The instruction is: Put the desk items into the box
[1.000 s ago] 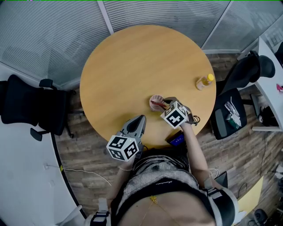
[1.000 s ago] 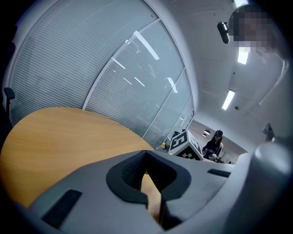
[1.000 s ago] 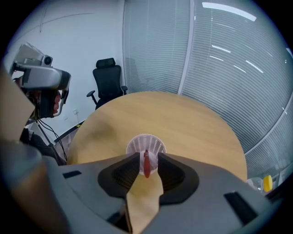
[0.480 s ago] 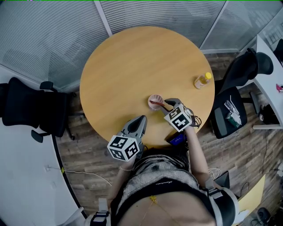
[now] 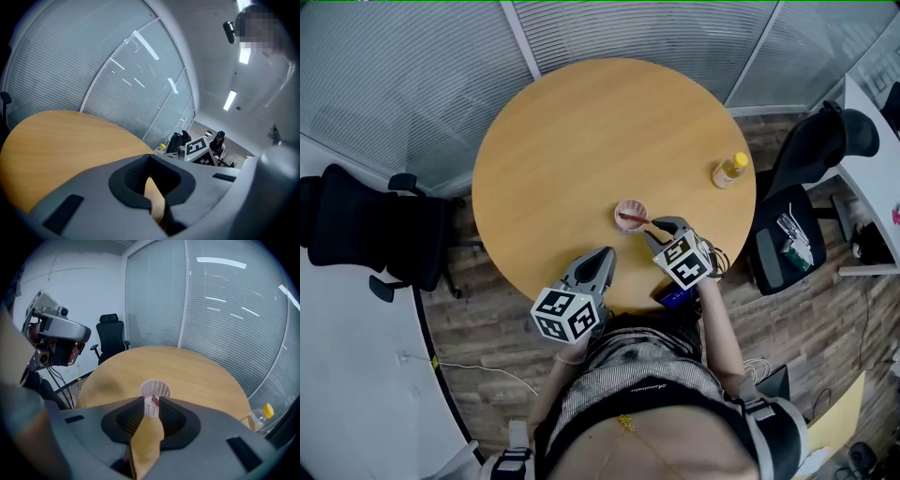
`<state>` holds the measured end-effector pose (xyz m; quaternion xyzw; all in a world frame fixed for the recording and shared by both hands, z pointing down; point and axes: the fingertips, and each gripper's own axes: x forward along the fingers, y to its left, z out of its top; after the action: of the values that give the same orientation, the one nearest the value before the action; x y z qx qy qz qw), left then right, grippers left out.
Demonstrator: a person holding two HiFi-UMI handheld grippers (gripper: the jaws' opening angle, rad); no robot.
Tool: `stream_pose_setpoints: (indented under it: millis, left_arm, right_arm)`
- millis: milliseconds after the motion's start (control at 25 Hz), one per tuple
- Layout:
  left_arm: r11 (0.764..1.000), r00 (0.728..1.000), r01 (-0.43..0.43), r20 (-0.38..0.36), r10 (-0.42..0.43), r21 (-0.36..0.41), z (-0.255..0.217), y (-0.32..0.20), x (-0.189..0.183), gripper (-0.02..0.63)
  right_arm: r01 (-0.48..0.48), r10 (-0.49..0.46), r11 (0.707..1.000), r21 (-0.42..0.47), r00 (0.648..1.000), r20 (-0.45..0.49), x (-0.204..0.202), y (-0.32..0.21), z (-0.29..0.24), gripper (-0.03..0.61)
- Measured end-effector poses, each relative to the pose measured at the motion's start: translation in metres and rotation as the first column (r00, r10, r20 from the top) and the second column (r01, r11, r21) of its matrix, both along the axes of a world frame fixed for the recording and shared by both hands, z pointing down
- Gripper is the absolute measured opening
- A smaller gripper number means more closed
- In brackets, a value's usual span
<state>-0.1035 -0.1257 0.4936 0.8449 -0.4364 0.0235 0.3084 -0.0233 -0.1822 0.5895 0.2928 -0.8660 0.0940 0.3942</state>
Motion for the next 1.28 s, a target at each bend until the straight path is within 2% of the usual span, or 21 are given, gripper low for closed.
stream_pose_setpoints:
  millis: [320, 640, 840, 1080, 1280]
  left_arm:
    - [1.000, 1.000, -0.015, 0.002, 0.015, -0.002, -0.001, 0.004, 0.006, 0.002]
    - [1.000, 1.000, 0.002, -0.001, -0.002, 0.011, -0.005, 0.004, 0.008, 0.002]
    - [1.000, 1.000, 0.007, 0.007, -0.007, 0.026, -0.006, 0.003, 0.009, 0.002]
    - [0.998, 1.000, 0.009, 0.012, -0.010, 0.067, -0.015, 0.001, 0.010, 0.002]
    - [0.995, 1.000, 0.001, 0.009, -0.002, 0.104, -0.025, 0.000, 0.013, 0.002]
  right_arm:
    - [-0.048, 0.045, 0.998, 0.036, 0.996, 0.078, 0.003, 0.013, -0.013, 0.043]
    - [-0.037, 0.020, 0.996, 0.084, 0.982, 0.188, -0.010, 0.027, -0.032, 0.032]
    - [-0.037, -0.001, 0.991, 0.126, 0.956, 0.293, -0.025, 0.033, -0.057, 0.032]
    - [-0.082, 0.006, 0.983, 0.167, 0.912, 0.409, -0.031, 0.034, -0.087, 0.032]
    - [-0.090, -0.013, 0.974, 0.206, 0.891, 0.454, -0.032, 0.038, -0.105, 0.032]
